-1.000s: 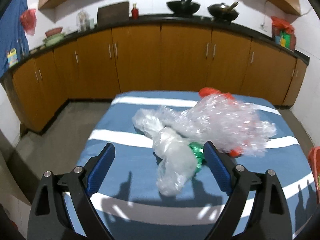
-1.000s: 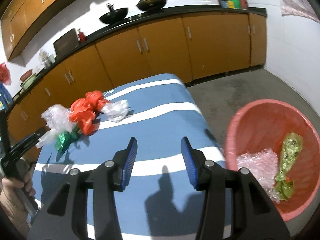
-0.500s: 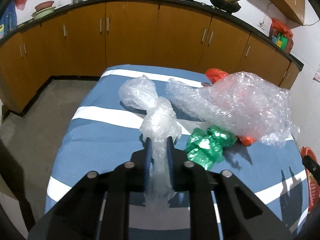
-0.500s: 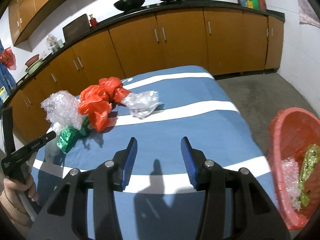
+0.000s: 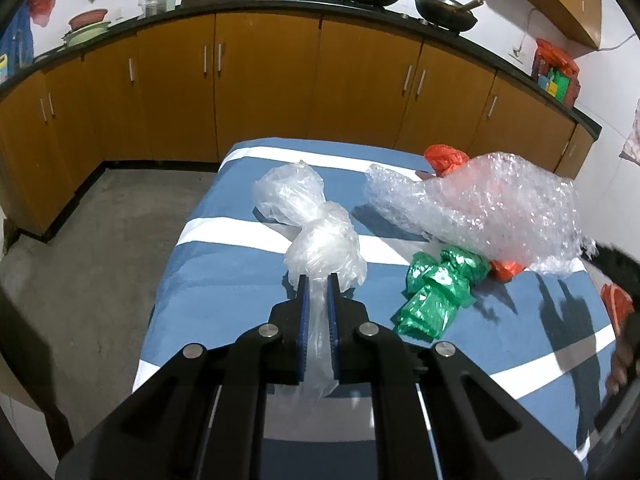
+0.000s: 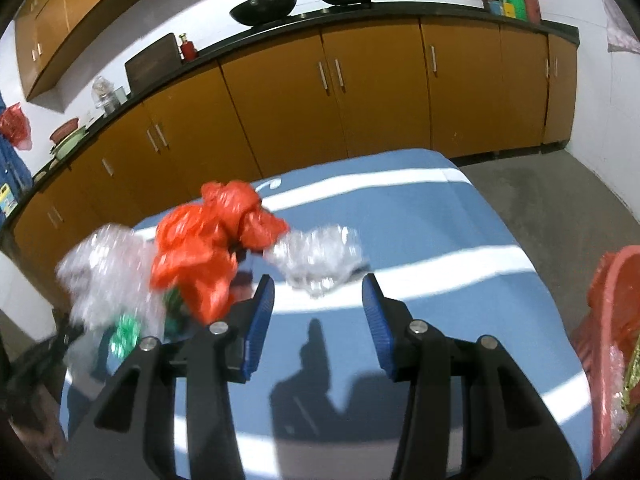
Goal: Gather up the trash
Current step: 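Grasp the clear plastic bag with the left tool while the right tool grasps a small clear bag, then carry both clear bags over the basket and open both tools to drop them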
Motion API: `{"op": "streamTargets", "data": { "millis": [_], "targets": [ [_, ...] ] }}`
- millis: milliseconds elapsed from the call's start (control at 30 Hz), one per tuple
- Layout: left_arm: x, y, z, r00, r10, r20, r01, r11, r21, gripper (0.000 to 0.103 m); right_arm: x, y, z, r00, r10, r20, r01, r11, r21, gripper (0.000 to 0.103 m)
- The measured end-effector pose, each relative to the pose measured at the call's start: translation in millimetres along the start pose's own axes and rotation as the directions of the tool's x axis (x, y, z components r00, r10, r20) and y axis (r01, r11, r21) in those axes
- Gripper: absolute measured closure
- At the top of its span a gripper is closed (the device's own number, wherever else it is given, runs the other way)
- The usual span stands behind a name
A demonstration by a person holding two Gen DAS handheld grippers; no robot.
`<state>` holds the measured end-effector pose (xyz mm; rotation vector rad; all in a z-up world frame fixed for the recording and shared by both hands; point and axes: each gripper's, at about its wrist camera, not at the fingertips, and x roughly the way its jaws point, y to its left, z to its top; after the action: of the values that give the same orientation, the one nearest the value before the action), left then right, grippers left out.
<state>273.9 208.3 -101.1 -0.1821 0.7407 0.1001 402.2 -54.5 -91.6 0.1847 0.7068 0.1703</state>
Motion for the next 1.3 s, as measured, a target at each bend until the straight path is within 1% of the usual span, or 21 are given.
{"op": "streamTargets", "data": {
  "millis": [67, 167, 200, 267, 300, 333, 367, 400, 467, 500, 567, 600, 633, 700, 867, 1067, 1300],
  "targets": [
    [0.4, -0.9, -2.0, 1.0, -0.003, -0.009, 0.003, 1.0, 0.005, 0.094, 12.7, 4.0, 6.7, 1.0, -0.012, -0.004, 0.012, 1.0, 0.002, 0.049],
    [1.6, -0.8, -2.9, 1.0, 0.004, -0.015, -0.004, 1.0, 0.01, 0.093, 35.9, 7.1, 13.3, 0.999, -0.014, -0.043, 0.015, 1.0, 0.01, 0.048],
    [2.5, -0.2, -2.4, 1.0, 0.005, -0.018, -0.005, 1.0, 0.008, 0.089, 44.0, 7.6, 14.0, 0.998, -0.02, -0.062, 0.02, 1.0, 0.009, 0.048],
    [4.3, 0.7, 0.0, 1.0, 0.007, -0.022, -0.007, 1.0, 0.003, 0.074, 53.6, 7.0, 13.3, 0.996, -0.016, -0.09, 0.018, 1.0, 0.012, 0.049],
    [4.6, 1.0, 0.5, 1.0, 0.011, -0.02, -0.011, 1.0, 0.002, 0.061, 57.2, 6.0, 12.3, 0.995, -0.014, -0.101, 0.016, 1.0, 0.013, 0.05],
    [4.4, 0.8, 0.4, 1.0, 0.014, -0.014, -0.014, 1.0, 0.005, 0.055, 58.7, 6.7, 11.7, 0.994, -0.014, -0.105, 0.015, 1.0, 0.01, 0.057],
    [4.7, 0.6, 0.4, 1.0, 0.016, -0.012, -0.016, 1.0, 0.008, 0.055, 60.6, 6.5, 10.7, 0.994, -0.01, -0.112, 0.011, 1.0, 0.004, 0.063],
    [6.6, 0.0, 0.4, 1.0, 0.016, -0.018, -0.015, 1.0, 0.012, 0.055, 61.5, 6.2, 9.2, 0.993, -0.008, -0.117, 0.007, 1.0, -0.005, 0.065],
    [9.3, -1.9, -0.8, 0.999, 0.013, -0.03, -0.013, 1.0, 0.012, 0.055, 59.7, 3.5, 6.4, 0.993, -0.007, -0.12, 0.005, 1.0, -0.018, 0.072],
    [11.7, -3.2, -1.5, 0.999, 0.014, -0.04, -0.013, 1.0, 0.015, 0.055, 58.8, 2.3, 5.7, 0.992, -0.003, -0.123, 0.0, 1.0, -0.021, 0.074],
    [17.5, -3.9, -3.7, 0.998, 0.009, -0.063, -0.008, 1.0, 0.01, 0.068, 56.2, -0.4, 3.3, 0.992, 0.007, -0.128, -0.01, 1.0, -0.02, 0.081],
    [19.9, -3.8, -5.1, 0.997, 0.001, -0.077, -0.001, 1.0, 0.004, 0.082, 54.2, -1.9, 2.0, 0.991, 0.014, -0.132, -0.017, 1.0, -0.02, 0.083],
    [21.9, -2.7, -6.4, 0.996, -0.003, -0.088, 0.003, 1.0, -0.005, 0.088, 51.1, -3.4, -0.4, 0.991, 0.016, -0.133, -0.019, 1.0, -0.022, 0.085],
    [19.7, -0.4, -7.4, 0.996, -0.011, -0.083, 0.01, 1.0, -0.02, 0.092, 45.1, -5.9, -3.7, 0.991, 0.013, -0.132, -0.017, 1.0, -0.026, 0.087],
    [0.1, -1.8, -6.8, 0.999, -0.006, -0.041, 0.006, 1.0, -0.001, 0.094, 24.6, -14.9, -10.9, 0.993, 0.016, -0.119, -0.018, 1.0, -0.009, 0.089],
    [-34.2, -9.4, -2.4, 1.0, -0.001, 0.025, 0.0, 1.0, 0.025, 0.094, -18.7, -25.7, -18.5, 0.997, 0.011, -0.074, -0.013, 1.0, -0.02, 0.089],
    [-75.4, -33.5, 4.2, 0.995, -0.05, 0.088, 0.046, 0.998, 0.046, 0.094, -83.8, -42.8, -23.6, 1.0, 0.021, -0.007, -0.021, 1.0, -0.015, 0.089]
  ]
}}
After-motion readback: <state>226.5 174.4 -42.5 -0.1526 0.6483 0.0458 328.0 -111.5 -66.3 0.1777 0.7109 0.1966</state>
